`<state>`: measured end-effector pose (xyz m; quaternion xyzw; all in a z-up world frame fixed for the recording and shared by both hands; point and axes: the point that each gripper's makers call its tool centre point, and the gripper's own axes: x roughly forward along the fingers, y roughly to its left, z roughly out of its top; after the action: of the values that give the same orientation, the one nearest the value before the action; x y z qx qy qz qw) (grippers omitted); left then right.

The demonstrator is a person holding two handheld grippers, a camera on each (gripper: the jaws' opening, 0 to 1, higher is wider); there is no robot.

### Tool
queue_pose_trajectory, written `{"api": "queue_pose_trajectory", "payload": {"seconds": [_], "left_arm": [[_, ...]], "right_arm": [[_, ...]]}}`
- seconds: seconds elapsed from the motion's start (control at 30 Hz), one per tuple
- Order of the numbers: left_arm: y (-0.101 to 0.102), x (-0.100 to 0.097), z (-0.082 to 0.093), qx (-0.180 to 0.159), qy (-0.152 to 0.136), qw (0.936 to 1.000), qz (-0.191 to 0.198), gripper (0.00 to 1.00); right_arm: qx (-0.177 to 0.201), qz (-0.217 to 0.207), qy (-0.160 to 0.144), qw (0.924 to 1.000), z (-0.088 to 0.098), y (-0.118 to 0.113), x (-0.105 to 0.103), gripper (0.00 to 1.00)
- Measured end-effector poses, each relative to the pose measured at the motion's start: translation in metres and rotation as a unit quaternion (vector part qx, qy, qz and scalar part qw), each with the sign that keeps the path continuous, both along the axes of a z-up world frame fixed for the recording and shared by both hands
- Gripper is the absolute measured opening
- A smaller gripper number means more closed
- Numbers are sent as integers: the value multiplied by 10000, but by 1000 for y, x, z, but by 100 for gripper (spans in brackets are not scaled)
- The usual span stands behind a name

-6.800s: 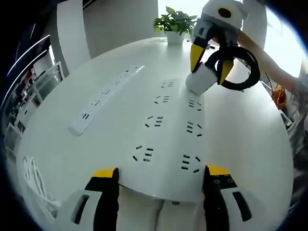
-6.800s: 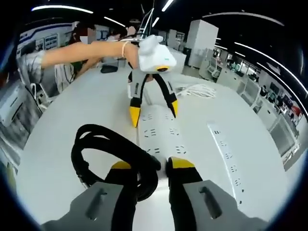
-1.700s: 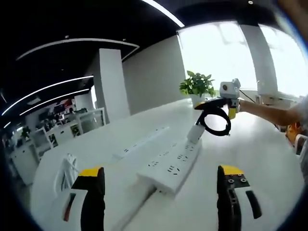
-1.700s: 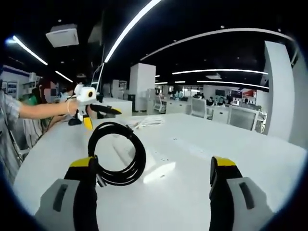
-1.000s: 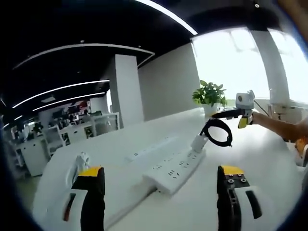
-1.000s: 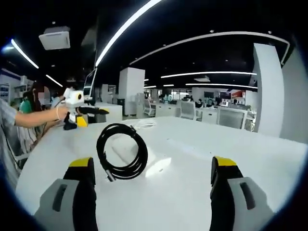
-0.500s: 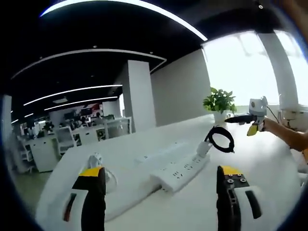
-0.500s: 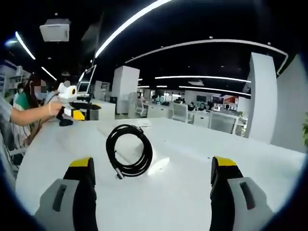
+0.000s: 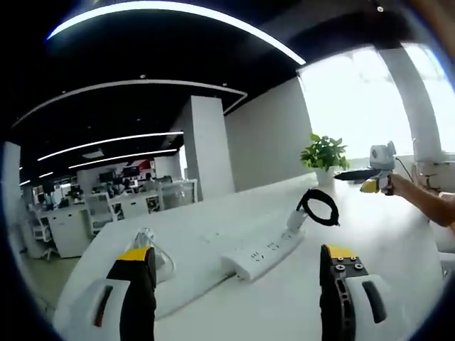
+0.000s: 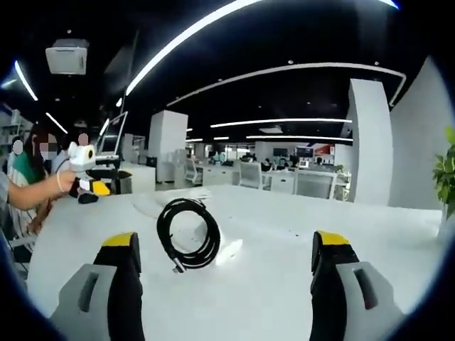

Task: Straighten the power strip on the desk, plug the charger into it

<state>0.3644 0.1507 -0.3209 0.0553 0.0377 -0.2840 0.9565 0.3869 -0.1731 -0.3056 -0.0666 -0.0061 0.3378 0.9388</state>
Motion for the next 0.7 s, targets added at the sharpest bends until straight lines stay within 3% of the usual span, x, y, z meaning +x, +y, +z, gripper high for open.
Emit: {"api": "queue_pose_trajectory", "payload": {"seconds": [0.3,0.5,0.7], "left_arm": [[-3,-14,4,-141,-83,9999,-40,98],[-6,-28,-1,-156,12,9999,-69,99],[-9,-39,0,-89,-91,9999,-36,99]], "right_arm": [[49,-126,-63,9999,7,4,-22,100],[166,-282,30,9995,3,-1,-32,100],[116,-407,58,9991,-3,-2,-42,100]]}}
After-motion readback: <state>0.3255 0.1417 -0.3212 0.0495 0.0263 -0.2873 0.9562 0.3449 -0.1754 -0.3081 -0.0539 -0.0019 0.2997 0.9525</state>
